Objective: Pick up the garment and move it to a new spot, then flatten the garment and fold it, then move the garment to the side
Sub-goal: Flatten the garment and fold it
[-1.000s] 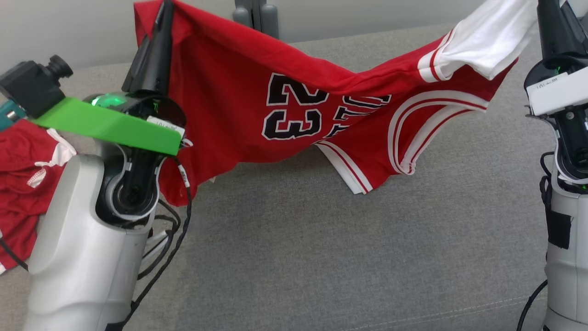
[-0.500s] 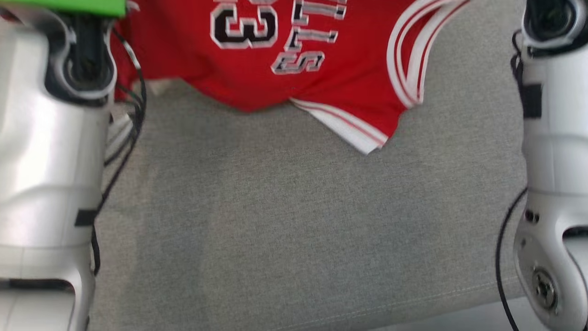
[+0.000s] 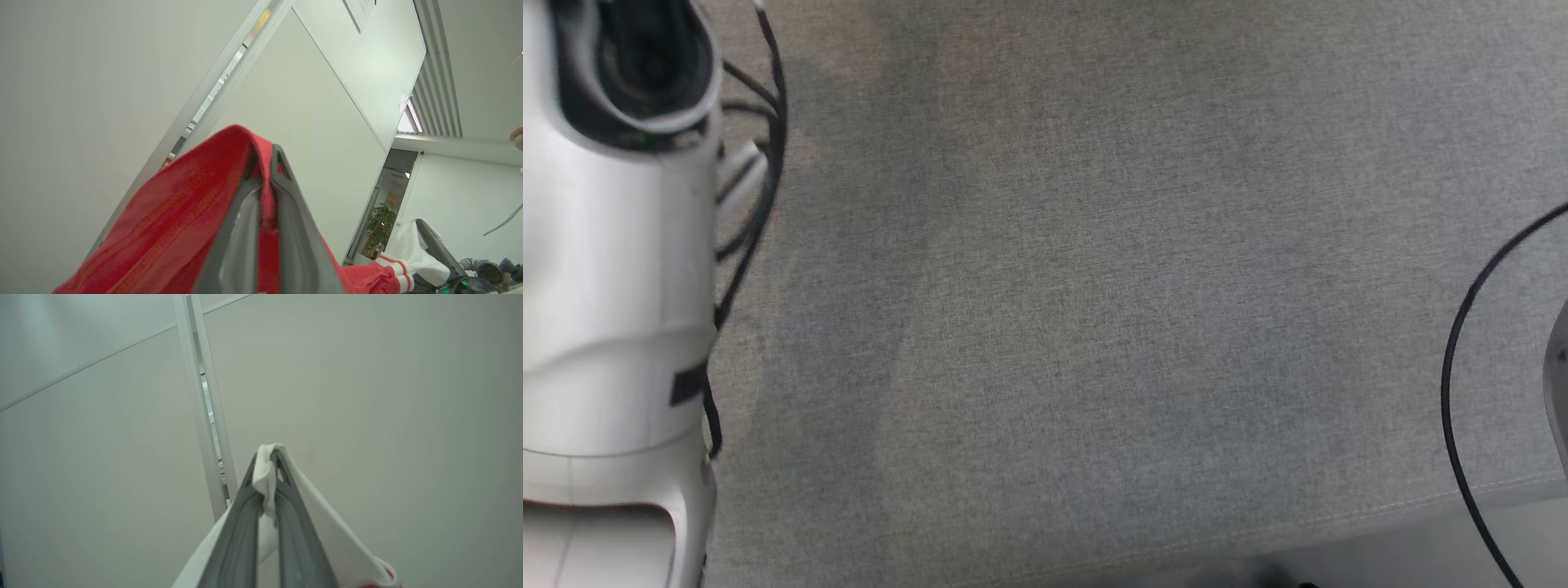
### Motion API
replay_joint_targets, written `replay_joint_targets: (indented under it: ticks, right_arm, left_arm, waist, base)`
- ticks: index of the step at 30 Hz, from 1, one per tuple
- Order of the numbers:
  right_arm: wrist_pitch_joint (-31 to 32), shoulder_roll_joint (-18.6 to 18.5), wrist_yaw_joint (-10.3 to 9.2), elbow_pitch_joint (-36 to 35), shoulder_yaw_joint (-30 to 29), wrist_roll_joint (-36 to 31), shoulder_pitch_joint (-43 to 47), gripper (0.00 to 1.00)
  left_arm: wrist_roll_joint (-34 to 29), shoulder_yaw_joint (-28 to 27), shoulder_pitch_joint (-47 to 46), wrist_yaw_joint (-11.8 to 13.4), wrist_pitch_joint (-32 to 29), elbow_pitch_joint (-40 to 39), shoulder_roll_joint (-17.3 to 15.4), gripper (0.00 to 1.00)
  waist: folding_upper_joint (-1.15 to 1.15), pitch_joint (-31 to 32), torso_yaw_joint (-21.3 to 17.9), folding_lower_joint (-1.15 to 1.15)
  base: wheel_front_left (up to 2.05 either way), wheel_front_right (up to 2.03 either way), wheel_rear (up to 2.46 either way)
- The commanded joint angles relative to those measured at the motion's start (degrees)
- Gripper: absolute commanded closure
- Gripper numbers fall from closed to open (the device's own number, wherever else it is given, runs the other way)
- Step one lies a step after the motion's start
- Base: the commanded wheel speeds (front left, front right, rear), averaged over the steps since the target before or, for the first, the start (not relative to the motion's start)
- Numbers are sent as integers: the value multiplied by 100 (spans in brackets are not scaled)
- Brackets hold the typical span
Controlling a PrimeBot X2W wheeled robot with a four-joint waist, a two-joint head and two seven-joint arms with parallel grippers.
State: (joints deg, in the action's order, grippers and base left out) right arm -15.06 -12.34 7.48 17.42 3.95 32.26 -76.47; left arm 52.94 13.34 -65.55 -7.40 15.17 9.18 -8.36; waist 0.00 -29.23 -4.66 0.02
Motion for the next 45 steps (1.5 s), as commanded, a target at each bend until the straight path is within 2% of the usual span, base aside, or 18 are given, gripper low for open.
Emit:
replay_joint_targets:
  ticks: [1,3,8,13,16,20,22,27,30,34,45]
  right_arm:
    - [-12,-93,3,73,96,66,363,100]
    - [-13,-241,3,227,291,99,821,100]
    - [332,-552,3,589,728,318,2139,100]
    - [926,-703,3,569,707,582,3387,100]
    - [1317,-682,3,419,470,699,4105,100]
    - [1892,-471,3,122,-7,744,4943,100]
    - [2227,-362,3,-137,-205,654,5315,100]
    - [3021,150,4,-916,-880,351,6213,100]
    - [3506,521,3,-1391,-1215,169,6661,100]
    - [3982,840,3,-1962,-1639,-45,7137,100]
    - [5289,938,3,-2422,-1898,-173,8092,100]
  left_arm:
    - [6,134,317,-10,-7,85,-45,100]
    - [-61,452,787,-9,-6,312,-164,100]
    - [25,756,1858,-11,-2,858,-165,100]
    - [75,1056,2741,-10,-2,1113,-387,100]
    - [102,1266,3197,-10,-2,1206,-549,100]
    - [156,1407,3694,-10,-2,1316,-698,100]
    - [-11,1585,3848,-10,-2,1447,-849,100]
    - [-117,1693,4214,-10,-2,1609,-849,100]
    - [-53,1562,4424,-10,-2,1606,-838,100]
    - [-92,1507,4741,-10,-2,1635,-905,100]
    - [-311,1733,5196,170,-142,1868,-1122,100]
  waist:
    - [0,4,78,-2]
    - [0,10,100,-2]
    - [0,206,129,-2]
    - [0,596,133,-2]
    - [0,869,154,-2]
    - [0,1188,211,-2]
    - [0,1315,237,-2]
    - [0,1611,299,-2]
    - [0,1729,307,-2]
    - [0,1837,336,-2]
    - [0,1995,402,-2]
  base:
    - [0,0,0]
    - [0,0,0]
    - [0,0,0]
    - [0,0,0]
    - [0,0,0]
    - [0,0,0]
    - [0,0,0]
    - [0,0,0]
    - [0,0,0]
    - [0,0,0]
    - [0,0,0]
